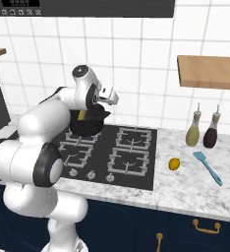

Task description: Put the lemon and cucumber in the pot. Retrieve the spatula and lightly stir the vegetables in the pot.

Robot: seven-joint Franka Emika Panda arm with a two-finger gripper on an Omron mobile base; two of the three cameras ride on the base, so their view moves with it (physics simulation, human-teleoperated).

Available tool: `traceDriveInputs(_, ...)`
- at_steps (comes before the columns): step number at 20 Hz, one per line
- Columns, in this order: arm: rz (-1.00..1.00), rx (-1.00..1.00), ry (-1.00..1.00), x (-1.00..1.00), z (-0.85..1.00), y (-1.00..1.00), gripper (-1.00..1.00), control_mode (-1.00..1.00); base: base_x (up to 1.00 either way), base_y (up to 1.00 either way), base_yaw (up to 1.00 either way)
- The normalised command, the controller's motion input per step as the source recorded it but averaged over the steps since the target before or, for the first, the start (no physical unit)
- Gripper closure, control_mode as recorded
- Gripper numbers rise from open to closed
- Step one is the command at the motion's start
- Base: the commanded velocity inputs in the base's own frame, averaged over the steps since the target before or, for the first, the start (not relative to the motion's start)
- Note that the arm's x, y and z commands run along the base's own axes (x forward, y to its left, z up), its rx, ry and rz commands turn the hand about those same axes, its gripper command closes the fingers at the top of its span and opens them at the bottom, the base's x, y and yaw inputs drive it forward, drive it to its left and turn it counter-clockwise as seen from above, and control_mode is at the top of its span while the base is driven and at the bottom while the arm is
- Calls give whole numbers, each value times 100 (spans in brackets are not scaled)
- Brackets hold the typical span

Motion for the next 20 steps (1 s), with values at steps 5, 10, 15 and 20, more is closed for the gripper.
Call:
traceDriveInputs(5,-11,0,3,-18,20,-100,-100,-100,0,0,0)
traceDriveInputs(10,-11,0,12,-21,-7,-100,-100,-100,0,0,0)
traceDriveInputs(15,-10,0,14,-36,-26,-100,-100,-100,0,0,0)
traceDriveInputs(20,-9,0,15,-49,-34,-100,-100,-100,0,0,0)
